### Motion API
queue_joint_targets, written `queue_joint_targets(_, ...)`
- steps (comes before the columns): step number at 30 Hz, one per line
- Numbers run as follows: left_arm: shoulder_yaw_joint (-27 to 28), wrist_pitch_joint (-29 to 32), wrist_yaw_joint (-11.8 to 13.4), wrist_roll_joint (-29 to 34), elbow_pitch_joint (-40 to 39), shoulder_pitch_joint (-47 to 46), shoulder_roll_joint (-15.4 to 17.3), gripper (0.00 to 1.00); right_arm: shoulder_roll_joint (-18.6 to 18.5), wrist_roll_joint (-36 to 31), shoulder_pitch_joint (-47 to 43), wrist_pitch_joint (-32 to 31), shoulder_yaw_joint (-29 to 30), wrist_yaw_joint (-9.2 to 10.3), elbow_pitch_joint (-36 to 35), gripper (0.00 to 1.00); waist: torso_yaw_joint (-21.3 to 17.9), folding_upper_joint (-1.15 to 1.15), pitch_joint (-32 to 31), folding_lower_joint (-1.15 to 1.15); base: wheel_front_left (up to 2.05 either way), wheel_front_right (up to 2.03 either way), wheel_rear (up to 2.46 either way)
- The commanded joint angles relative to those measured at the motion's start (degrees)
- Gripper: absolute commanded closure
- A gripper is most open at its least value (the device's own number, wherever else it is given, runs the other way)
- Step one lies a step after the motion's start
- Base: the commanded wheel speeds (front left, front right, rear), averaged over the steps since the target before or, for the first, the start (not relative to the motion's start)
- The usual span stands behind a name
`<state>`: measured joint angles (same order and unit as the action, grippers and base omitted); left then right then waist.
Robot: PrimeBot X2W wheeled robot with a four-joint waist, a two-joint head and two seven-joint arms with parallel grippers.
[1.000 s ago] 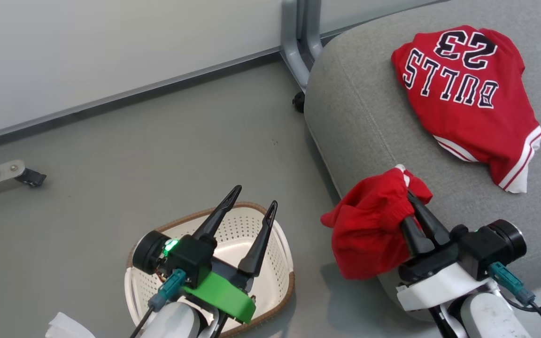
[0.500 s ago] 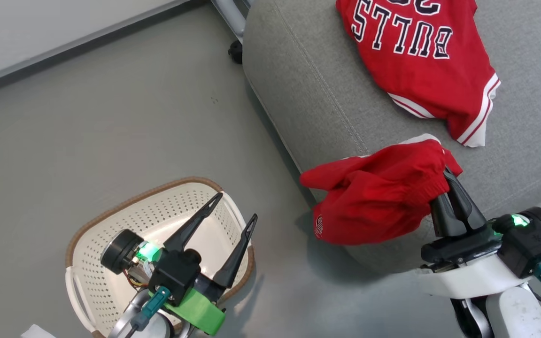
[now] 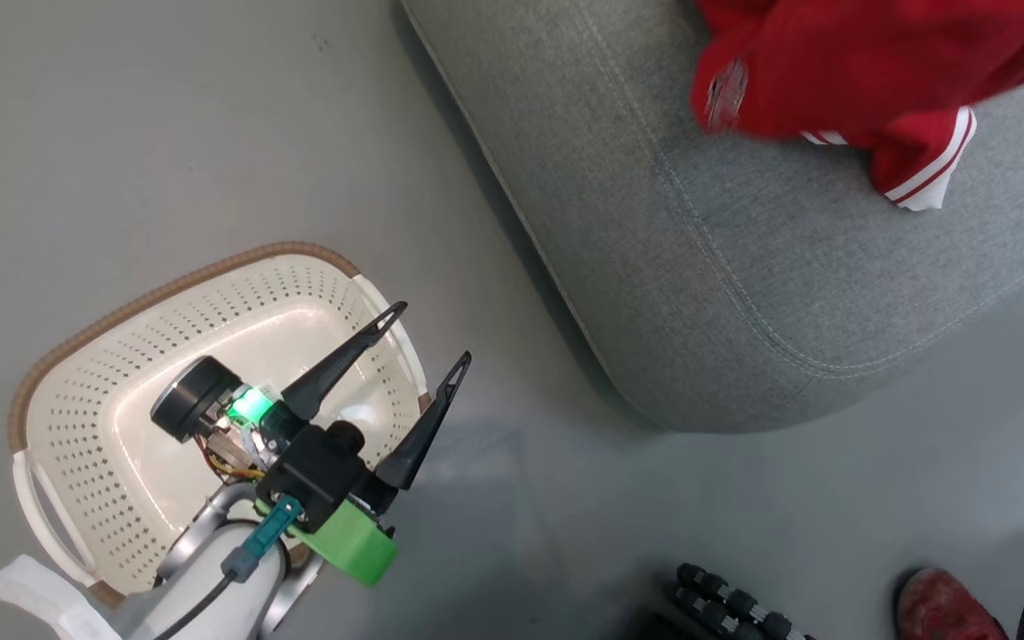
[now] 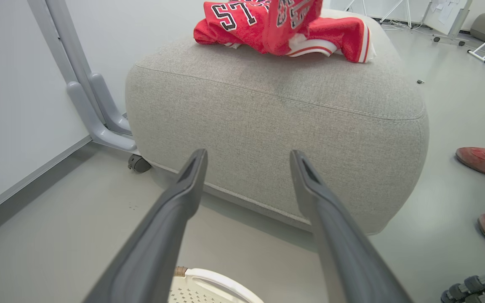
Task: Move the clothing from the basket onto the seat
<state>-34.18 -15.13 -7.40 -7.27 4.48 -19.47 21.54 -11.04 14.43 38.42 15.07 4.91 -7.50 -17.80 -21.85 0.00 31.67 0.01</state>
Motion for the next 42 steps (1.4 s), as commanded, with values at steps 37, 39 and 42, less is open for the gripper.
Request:
queue_joint_targets(37, 8.73, -0.02, 1.72, -4.99, 4.63, 1.23, -10.70, 0.00, 4.95, -8.09, -18.51, 0.13, 16.52, 0.04, 27.51, 0.00, 9.53, 0.00, -2.50, -0.01, 0.00, 0.00, 0.00)
queue_joint_targets(39, 10.73, -0.02, 1.58, -5.56, 4.89, 2.82, -12.44, 0.00, 5.61, -7.58, -21.34, 0.13, 14.95, 0.04, 26.43, 0.00, 10.27, 0.00, -5.27, -0.01, 0.00, 0.00, 0.00)
queue_joint_targets(42, 13.64, -0.02, 1.25, -6.39, 4.86, 5.43, -14.52, 0.00, 6.06, -7.21, -24.95, 0.13, 11.87, 0.04, 25.05, 0.00, 11.60, 0.00, -9.27, -0.01, 0.00, 0.00, 0.00)
